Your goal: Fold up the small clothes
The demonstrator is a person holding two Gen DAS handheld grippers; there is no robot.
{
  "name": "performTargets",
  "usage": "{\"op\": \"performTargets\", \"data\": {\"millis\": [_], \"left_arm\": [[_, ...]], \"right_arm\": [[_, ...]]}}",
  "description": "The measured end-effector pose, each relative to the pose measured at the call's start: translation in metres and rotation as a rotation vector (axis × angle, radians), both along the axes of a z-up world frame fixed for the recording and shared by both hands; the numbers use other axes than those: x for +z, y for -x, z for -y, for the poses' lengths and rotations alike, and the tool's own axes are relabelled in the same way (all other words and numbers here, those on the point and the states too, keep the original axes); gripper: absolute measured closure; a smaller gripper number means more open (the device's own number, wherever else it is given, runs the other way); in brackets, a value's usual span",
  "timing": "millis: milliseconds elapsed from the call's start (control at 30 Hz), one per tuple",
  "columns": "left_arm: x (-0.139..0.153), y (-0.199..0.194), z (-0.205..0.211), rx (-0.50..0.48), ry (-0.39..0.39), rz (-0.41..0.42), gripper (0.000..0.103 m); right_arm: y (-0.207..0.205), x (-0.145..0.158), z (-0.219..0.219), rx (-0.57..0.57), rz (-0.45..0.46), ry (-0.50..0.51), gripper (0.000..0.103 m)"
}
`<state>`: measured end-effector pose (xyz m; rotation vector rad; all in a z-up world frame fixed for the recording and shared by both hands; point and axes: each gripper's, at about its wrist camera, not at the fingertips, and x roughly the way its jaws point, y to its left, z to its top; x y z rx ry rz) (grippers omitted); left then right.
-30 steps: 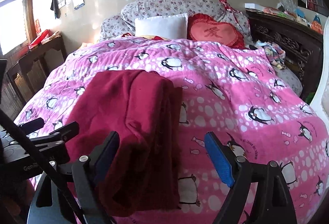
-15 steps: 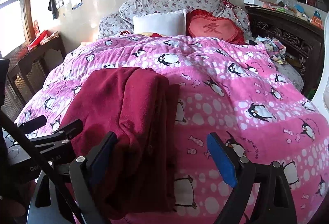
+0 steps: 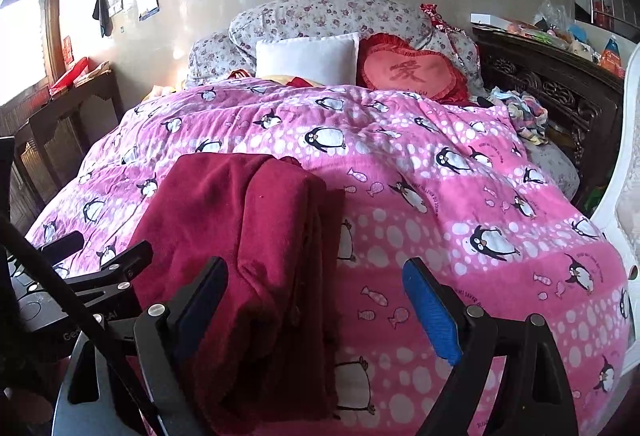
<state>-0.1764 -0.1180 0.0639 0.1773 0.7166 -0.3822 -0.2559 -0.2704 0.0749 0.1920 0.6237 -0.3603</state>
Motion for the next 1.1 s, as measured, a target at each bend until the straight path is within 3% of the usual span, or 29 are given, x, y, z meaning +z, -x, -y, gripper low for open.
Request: {"op": "performTargets", "data": {"millis": [1100], "left_arm": [[0.001,0.004,0.007,-0.043,0.014,0.001,0.008]], "right_arm": [[-0.001,-0.004,0.011,0.0,-0.012,-0.032,0.011]]}}
